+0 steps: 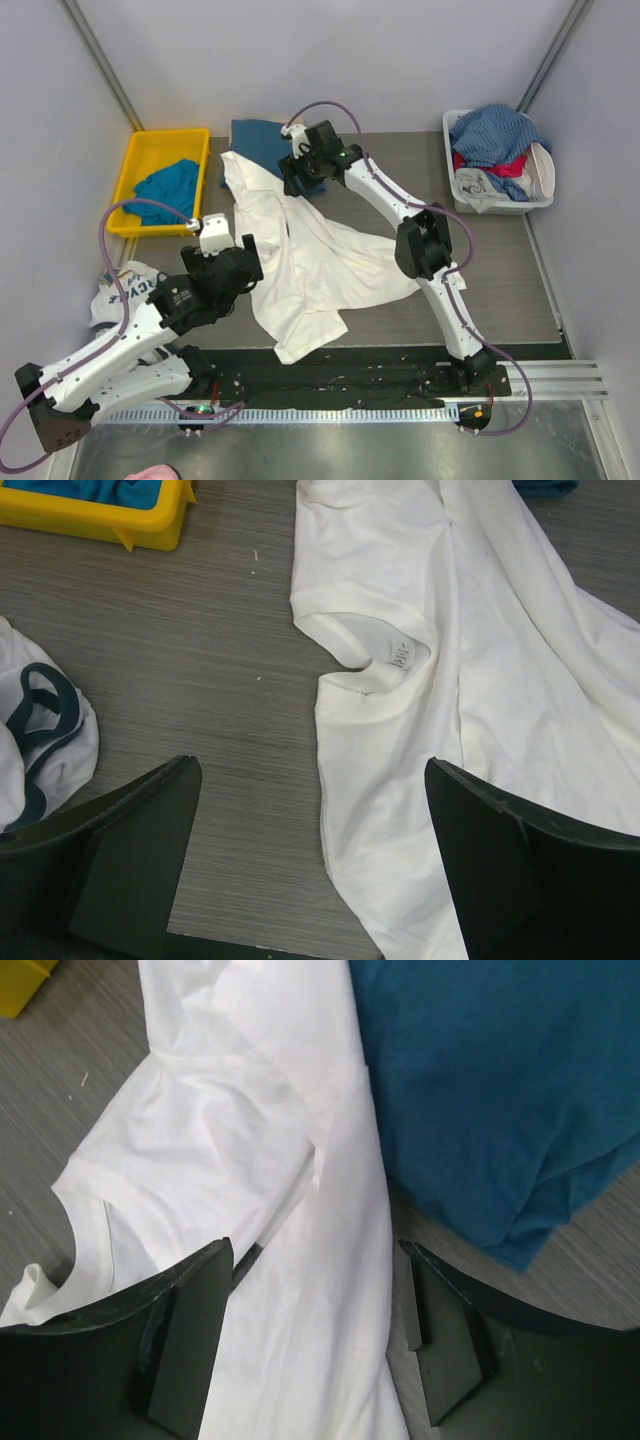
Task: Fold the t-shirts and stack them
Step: Flatten the tshirt out
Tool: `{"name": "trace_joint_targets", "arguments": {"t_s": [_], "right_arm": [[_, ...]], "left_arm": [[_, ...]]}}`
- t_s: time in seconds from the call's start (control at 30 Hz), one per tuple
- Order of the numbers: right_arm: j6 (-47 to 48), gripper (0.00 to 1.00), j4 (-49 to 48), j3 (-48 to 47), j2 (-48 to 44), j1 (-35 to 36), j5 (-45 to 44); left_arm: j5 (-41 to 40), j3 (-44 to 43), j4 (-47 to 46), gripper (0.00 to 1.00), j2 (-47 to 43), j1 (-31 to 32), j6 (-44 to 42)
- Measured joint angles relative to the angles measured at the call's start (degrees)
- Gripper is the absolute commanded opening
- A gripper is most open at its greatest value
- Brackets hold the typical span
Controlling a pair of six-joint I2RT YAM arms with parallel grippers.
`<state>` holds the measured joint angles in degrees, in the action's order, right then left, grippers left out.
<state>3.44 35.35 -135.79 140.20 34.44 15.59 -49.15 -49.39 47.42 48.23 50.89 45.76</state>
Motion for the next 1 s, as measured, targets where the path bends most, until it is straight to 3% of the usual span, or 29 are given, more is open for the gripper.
{"name": "trace_joint_targets", "arguments": {"t_s": [0.47, 0.53, 0.57, 0.6, 0.7, 0.87, 1.0], "right_arm": [[2.4, 0.69, 0.24, 10.58, 2.05, 0.02, 2.47], [2.56, 0.62, 0.09, 11.02, 2.25, 0.02, 1.95], [2.69, 0.51, -0.15, 11.19, 2.36, 0.02, 1.42], [2.84, 0.22, -0.39, 11.3, 2.36, 0.02, 1.05], [3.1, 0.01, -0.92, 11.76, 2.45, -0.07, -0.46], [-0.09, 0.01, -2.95, 13.66, 1.99, -1.22, -1.4], [-5.77, 0.01, -10.27, 26.01, -4.59, -2.82, -5.68]], "left_arm": [[-0.28, 0.0, -0.02, 1.0, 0.5, 0.0, 0.07], [-0.35, 0.0, -0.02, 1.0, 0.26, 0.0, 0.07], [-0.35, 0.0, -0.02, 1.0, 0.2, 0.0, 0.07], [-0.33, 0.02, -0.02, 1.0, 0.15, 0.0, 0.07], [-0.33, 0.07, -0.11, 1.0, 0.11, 0.0, 0.09], [-0.31, 0.57, -0.55, 1.0, 0.13, 0.0, 0.07], [0.13, 1.55, -1.86, 1.0, 1.03, 0.0, -0.26]]}}
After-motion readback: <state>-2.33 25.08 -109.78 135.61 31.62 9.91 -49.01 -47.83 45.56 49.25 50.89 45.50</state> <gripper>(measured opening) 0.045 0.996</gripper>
